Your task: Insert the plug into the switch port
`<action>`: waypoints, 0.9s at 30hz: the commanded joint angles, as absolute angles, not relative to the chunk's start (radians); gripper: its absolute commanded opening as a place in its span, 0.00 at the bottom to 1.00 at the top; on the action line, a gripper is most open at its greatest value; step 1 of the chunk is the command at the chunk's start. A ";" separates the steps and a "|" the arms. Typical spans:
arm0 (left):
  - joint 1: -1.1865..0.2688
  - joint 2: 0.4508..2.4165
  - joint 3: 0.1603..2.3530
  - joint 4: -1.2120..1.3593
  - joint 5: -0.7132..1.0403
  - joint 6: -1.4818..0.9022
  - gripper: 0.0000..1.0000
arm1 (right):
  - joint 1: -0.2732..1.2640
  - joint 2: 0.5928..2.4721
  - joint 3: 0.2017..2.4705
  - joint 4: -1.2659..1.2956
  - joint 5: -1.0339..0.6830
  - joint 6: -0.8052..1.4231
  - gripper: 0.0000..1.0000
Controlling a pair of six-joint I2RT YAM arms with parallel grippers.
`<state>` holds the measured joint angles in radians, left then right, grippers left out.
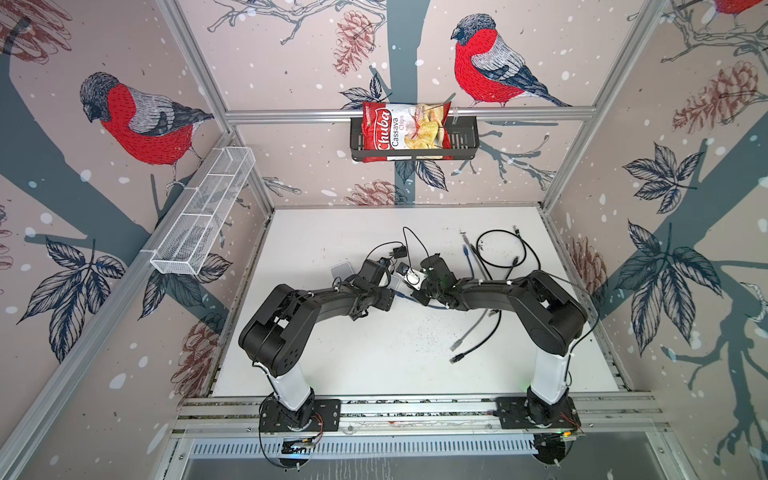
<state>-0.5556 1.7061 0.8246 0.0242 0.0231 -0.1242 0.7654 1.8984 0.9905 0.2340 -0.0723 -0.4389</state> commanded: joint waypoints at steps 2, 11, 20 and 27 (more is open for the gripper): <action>-0.557 1.675 0.815 0.038 0.021 -0.117 0.57 | 0.783 1.882 0.992 0.200 -0.094 -0.419 0.03; -0.560 1.632 0.799 0.049 0.036 -0.109 0.57 | 0.798 1.891 1.005 0.211 -0.087 -0.391 0.03; -0.577 1.641 0.793 0.052 0.030 -0.107 0.58 | 0.801 1.881 1.022 0.211 -0.098 -0.398 0.03; -0.589 1.646 0.802 0.057 0.029 -0.103 0.58 | 0.821 1.890 1.036 0.203 -0.122 -0.410 0.03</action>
